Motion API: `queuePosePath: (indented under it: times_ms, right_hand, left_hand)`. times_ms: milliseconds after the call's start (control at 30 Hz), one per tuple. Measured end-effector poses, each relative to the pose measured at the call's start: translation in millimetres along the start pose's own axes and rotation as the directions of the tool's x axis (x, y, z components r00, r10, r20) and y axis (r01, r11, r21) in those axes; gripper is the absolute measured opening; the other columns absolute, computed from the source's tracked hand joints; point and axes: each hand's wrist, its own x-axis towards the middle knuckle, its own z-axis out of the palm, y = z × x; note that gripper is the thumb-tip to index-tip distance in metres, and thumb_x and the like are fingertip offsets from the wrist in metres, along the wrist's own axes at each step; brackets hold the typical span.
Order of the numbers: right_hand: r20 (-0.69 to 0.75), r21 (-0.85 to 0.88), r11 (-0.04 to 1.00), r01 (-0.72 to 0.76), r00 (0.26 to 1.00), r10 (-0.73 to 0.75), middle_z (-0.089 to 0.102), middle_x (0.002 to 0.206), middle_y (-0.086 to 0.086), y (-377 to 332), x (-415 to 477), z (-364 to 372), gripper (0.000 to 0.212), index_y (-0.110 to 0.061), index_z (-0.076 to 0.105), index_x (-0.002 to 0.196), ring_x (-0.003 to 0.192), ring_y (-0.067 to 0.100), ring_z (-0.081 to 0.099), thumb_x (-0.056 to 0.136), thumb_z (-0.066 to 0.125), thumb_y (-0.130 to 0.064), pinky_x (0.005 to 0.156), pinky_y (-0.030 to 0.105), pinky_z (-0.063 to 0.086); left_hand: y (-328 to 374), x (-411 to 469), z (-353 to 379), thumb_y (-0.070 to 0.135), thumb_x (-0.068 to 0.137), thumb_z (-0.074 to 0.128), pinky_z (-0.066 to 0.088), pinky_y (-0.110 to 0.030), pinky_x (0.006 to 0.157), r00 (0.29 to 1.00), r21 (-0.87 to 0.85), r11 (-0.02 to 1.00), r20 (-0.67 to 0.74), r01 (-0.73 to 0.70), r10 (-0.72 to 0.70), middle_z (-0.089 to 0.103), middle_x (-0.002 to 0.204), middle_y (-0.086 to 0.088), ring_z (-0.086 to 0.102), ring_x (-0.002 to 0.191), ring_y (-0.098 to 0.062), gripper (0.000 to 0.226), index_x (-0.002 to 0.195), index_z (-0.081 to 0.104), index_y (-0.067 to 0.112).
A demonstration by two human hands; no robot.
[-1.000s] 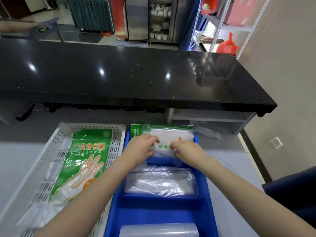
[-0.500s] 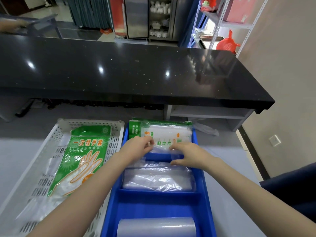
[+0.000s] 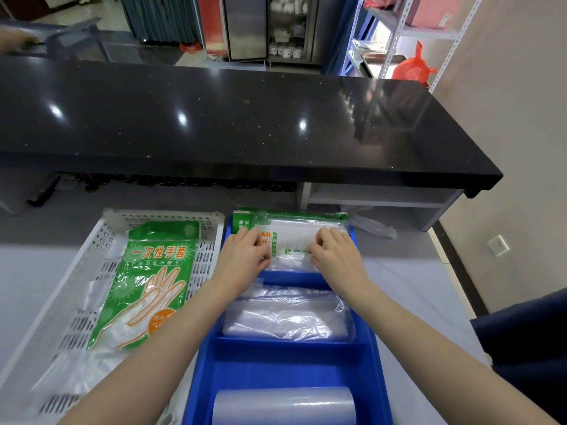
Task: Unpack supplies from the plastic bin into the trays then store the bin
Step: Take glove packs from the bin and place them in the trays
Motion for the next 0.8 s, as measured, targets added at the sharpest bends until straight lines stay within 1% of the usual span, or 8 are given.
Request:
queuePosePath:
  times_ms: [100, 200, 300, 400, 500, 633, 733, 800]
  right_hand:
    - [0.042, 0.047, 0.999, 0.022, 0.999, -0.024, 0.059, 0.074, 0.008, -2, -4, 3, 0.027, -0.005, 0.067, 0.072, 0.069, 0.026, 0.054, 0.051, 0.075, 0.011, 0.053, 0.033, 0.043]
    - [0.206, 0.215, 0.974, -0.065, 0.978, 0.020, 0.064, 0.099, 0.003, -4, -11, 6, 0.020, -0.011, 0.067, 0.102, 0.087, 0.025, 0.059, 0.084, 0.064, -0.004, 0.061, 0.037, 0.053]
    - [0.475, 0.336, 0.917, -0.216, 0.880, 0.033, 0.063, 0.109, 0.000, 2, -10, 0, 0.026, -0.019, 0.063, 0.107, 0.096, 0.021, 0.057, 0.099, 0.040, -0.029, 0.079, 0.040, 0.053]
    - [0.626, 0.382, 0.869, -0.314, 0.780, 0.007, 0.066, 0.111, 0.002, 2, -5, -6, 0.031, -0.020, 0.063, 0.106, 0.095, 0.019, 0.058, 0.099, 0.037, -0.035, 0.084, 0.036, 0.051]
    - [0.509, 0.360, 0.897, -0.257, 0.860, 0.042, 0.063, 0.111, -0.003, 0, -7, -8, 0.028, -0.024, 0.060, 0.115, 0.099, 0.017, 0.056, 0.096, 0.043, -0.035, 0.081, 0.033, 0.050]
    - [0.251, 0.319, 0.943, -0.094, 0.968, 0.012, 0.063, 0.111, -0.003, -4, -5, -12, 0.026, -0.020, 0.064, 0.113, 0.103, 0.018, 0.053, 0.093, 0.053, -0.033, 0.085, 0.034, 0.048]
    - [0.109, 0.309, 0.951, 0.007, 0.993, -0.043, 0.064, 0.109, 0.001, -18, 13, -21, 0.024, -0.016, 0.067, 0.109, 0.101, 0.023, 0.055, 0.091, 0.057, -0.028, 0.088, 0.036, 0.045]
    - [0.009, 0.338, 0.937, 0.089, 0.995, -0.097, 0.066, 0.104, 0.003, -38, 30, -28, 0.019, -0.013, 0.069, 0.103, 0.097, 0.026, 0.059, 0.089, 0.061, -0.024, 0.085, 0.039, 0.047]
  left_hand:
    - [-1, -1, -1, 0.034, 0.090, 0.058, 0.039, -0.026, 0.078, 0.998, -0.015, 1.000, 0.055, -0.016, 0.017, 0.063, 0.096, 0.005, 0.047, 0.086, -0.011, 0.019, 0.099, 0.070, 0.022]
    - [0, -6, -3, 0.033, 0.095, 0.050, 0.051, -0.028, 0.076, 0.991, -0.118, 0.992, 0.135, 0.032, -0.016, 0.065, 0.098, 0.007, 0.057, 0.085, -0.012, 0.023, 0.103, 0.068, 0.022]
    - [4, -7, -3, 0.038, 0.097, 0.043, 0.051, -0.030, 0.071, 0.958, -0.124, 0.991, 0.285, 0.042, -0.005, 0.059, 0.089, 0.010, 0.058, 0.080, -0.013, 0.025, 0.092, 0.063, 0.024]
    - [9, -5, -6, 0.042, 0.097, 0.038, 0.053, -0.035, 0.071, 0.929, -0.108, 0.993, 0.370, 0.051, -0.007, 0.060, 0.088, 0.008, 0.057, 0.078, -0.013, 0.030, 0.084, 0.058, 0.024]
    - [8, -7, -12, 0.040, 0.096, 0.043, 0.052, -0.031, 0.074, 0.955, -0.088, 0.995, 0.297, 0.052, -0.023, 0.064, 0.098, 0.006, 0.058, 0.084, -0.011, 0.025, 0.099, 0.063, 0.024]
    - [-9, -22, -34, 0.031, 0.094, 0.051, 0.052, -0.029, 0.077, 0.996, -0.139, 0.987, 0.065, 0.076, -0.068, 0.066, 0.103, 0.006, 0.060, 0.090, -0.012, 0.023, 0.109, 0.065, 0.021]
    - [-33, -39, -53, 0.027, 0.093, 0.053, 0.050, -0.029, 0.070, 0.964, -0.160, 0.961, -0.104, 0.225, -0.244, 0.066, 0.096, 0.007, 0.059, 0.086, -0.011, 0.017, 0.104, 0.066, 0.021]
    - [-55, -56, -62, 0.027, 0.092, 0.056, 0.047, -0.023, 0.064, 0.906, -0.155, 0.910, -0.127, 0.385, -0.405, 0.066, 0.094, 0.008, 0.057, 0.083, -0.009, 0.015, 0.104, 0.064, 0.022]
